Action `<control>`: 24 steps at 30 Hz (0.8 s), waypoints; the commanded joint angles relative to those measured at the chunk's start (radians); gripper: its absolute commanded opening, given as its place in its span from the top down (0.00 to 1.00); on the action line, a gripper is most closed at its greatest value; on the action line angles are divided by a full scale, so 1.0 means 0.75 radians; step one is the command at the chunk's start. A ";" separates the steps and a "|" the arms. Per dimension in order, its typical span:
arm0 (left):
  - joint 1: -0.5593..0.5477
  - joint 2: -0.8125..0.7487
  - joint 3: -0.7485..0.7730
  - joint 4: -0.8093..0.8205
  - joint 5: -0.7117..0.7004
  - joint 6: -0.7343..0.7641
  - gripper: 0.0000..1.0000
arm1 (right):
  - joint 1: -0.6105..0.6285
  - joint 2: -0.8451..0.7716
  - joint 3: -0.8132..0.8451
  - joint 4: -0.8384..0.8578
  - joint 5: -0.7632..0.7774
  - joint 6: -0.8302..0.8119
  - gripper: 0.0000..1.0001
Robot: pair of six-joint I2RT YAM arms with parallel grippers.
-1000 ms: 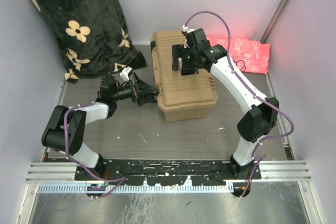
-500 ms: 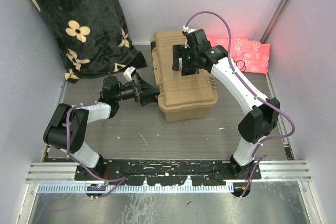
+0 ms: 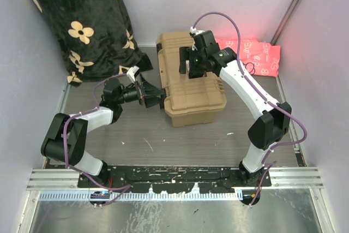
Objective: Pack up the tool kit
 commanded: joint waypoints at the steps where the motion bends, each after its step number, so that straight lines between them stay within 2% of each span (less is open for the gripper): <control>1: -0.013 -0.072 0.060 0.034 0.059 0.031 0.01 | 0.007 -0.061 -0.044 -0.102 -0.028 0.038 0.13; 9: -0.014 -0.083 0.073 -0.001 0.072 0.040 0.01 | 0.007 -0.017 -0.043 -0.171 0.001 0.049 0.15; 16: -0.012 -0.105 0.079 -0.030 0.080 0.049 0.01 | 0.007 0.088 0.034 -0.313 0.083 0.035 0.23; 24: -0.013 -0.109 0.086 -0.041 0.086 0.056 0.01 | 0.013 0.164 0.236 -0.280 -0.049 0.000 0.22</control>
